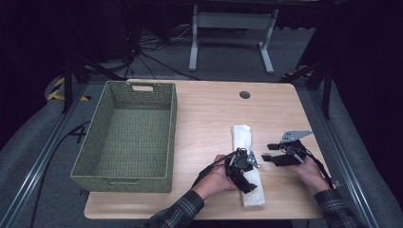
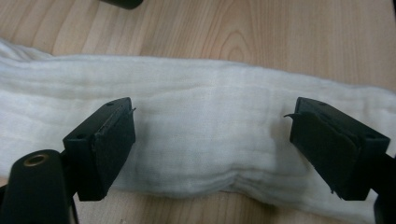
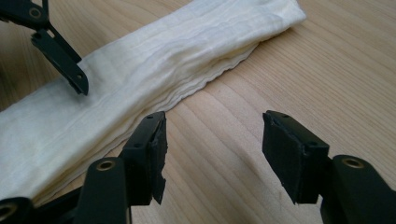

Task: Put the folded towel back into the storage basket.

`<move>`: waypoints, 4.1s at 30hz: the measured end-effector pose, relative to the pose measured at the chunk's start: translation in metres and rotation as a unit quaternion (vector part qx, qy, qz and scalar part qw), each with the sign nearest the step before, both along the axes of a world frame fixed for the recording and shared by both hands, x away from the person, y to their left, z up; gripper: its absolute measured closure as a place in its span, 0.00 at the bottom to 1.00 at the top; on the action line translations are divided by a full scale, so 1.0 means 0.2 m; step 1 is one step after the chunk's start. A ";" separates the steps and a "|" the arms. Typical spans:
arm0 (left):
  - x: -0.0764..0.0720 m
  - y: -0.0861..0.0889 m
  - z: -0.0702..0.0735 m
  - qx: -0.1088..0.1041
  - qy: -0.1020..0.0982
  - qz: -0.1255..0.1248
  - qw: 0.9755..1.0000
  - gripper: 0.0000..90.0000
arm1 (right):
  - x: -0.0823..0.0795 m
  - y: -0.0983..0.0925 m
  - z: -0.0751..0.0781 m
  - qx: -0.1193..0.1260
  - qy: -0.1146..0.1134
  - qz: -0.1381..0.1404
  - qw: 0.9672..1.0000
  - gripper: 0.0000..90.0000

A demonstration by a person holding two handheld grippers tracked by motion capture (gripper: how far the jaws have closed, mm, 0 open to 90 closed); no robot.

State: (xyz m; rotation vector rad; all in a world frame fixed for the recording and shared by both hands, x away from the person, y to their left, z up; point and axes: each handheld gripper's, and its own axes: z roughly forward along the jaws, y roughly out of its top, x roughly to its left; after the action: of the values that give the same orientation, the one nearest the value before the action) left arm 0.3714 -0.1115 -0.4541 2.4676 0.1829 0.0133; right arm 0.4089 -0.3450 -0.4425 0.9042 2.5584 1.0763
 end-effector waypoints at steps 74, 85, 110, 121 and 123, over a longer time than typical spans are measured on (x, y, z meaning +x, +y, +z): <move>-0.04 0.22 0.03 0.002 0.081 -0.027 0.996 0.87 | 0.34 0.46 -0.07 -0.019 0.007 0.183 0.983 0.45; -0.01 0.28 0.11 -0.029 0.080 -0.007 0.996 0.88 | 0.32 0.46 -0.05 -0.019 0.028 0.200 0.979 0.86; 0.03 0.54 0.58 -0.065 0.037 0.030 0.997 0.88 | 0.40 0.63 0.32 0.020 0.005 0.197 0.980 0.87; 0.06 0.81 0.74 -0.068 0.015 0.030 0.997 0.88 | 0.46 0.87 0.50 0.026 -0.014 0.213 0.977 0.87; 0.06 0.86 0.76 -0.068 0.011 0.034 0.997 0.88 | 0.47 0.92 0.54 0.027 -0.018 0.215 0.976 0.87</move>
State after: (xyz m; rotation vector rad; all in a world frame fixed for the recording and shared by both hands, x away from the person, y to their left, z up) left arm 0.3835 0.0599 -0.3011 2.3256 0.2694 0.0040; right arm 0.5027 -0.1615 -0.3349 0.3372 2.7750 1.2606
